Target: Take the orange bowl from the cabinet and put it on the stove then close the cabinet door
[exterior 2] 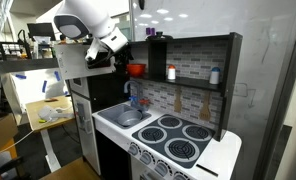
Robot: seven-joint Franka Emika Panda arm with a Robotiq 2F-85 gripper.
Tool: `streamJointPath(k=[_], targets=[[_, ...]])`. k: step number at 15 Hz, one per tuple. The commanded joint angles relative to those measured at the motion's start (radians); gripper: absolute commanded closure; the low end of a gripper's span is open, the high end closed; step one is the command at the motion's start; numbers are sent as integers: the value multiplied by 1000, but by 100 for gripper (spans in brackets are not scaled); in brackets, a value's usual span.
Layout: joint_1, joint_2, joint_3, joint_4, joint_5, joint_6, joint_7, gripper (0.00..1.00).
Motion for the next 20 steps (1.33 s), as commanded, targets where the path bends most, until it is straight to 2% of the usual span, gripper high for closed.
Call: streamJointPath(k=[1,10,11,20], targets=[[1,30,3,33,47,29,-48,26],[-1,40,3,38,41,45,-46,89],[-1,40,3,38,40,47,-45,98],[2,-2,4,-9,14,33,-44,98]])
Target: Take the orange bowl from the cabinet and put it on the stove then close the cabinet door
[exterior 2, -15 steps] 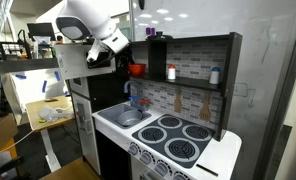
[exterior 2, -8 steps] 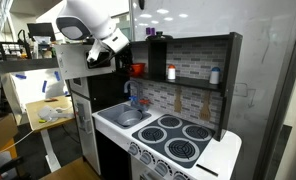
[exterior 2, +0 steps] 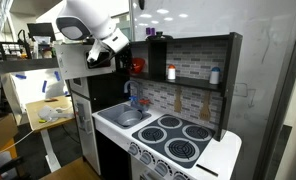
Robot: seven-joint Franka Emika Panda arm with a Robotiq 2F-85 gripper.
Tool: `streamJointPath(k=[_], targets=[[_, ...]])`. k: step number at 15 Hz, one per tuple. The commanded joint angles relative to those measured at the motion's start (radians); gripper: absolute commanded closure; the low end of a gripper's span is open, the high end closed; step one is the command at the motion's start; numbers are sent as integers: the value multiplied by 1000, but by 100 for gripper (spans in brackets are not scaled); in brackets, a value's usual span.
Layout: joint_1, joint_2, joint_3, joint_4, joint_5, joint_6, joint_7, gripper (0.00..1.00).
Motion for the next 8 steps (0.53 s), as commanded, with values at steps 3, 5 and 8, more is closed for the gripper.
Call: streamJointPath(k=[3,5,8], targets=[[6,-75,8,-82,-9,1,-27,98],[9,-115,14,-124,-15,7,-23,98],[12,-179,24,-188,-17,13,-13,98]])
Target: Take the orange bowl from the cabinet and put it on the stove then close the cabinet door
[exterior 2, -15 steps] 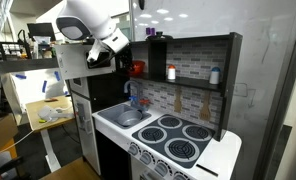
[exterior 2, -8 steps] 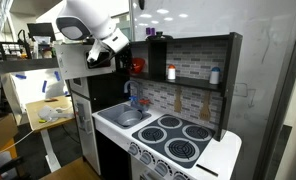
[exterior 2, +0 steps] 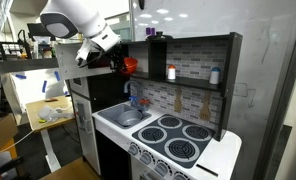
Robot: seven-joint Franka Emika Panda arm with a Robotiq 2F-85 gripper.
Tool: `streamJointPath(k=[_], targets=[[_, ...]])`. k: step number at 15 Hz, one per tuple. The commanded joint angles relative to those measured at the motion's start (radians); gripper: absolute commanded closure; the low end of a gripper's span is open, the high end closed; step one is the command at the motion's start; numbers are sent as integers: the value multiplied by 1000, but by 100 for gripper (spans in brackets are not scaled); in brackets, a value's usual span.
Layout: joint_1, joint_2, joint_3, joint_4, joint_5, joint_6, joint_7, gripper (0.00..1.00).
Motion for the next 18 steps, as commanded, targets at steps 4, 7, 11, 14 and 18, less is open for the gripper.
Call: streamJointPath(k=[4,7,11,14,18], targets=[[-2,-147,18,-160,-19,15,18,98],[-11,-193,28,-224,-41,14,33,98],[-31,-265,29,-299,-92,1,49,98],[-78,-319,34,-341,-177,-22,69,98],[-217,-390,63,-362,-417,-112,103,98]])
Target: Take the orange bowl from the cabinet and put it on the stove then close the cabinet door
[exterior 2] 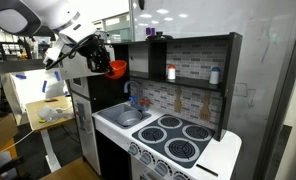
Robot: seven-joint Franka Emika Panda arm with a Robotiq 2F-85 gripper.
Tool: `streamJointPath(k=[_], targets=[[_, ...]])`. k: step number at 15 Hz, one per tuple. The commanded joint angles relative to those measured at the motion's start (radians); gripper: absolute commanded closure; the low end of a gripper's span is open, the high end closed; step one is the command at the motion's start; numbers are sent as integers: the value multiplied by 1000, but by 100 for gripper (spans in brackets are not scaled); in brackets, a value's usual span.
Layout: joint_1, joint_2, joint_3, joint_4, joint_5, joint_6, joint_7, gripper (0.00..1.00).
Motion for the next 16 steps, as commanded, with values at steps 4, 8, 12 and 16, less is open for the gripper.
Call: streamJointPath(k=[4,8,12,16], targets=[[-277,-145,80,33,-442,-310,64,98],[-234,-206,-12,131,-710,-501,77,98],[-210,-223,-21,227,-834,-639,45,98],[-187,-241,-26,268,-910,-727,-9,98]])
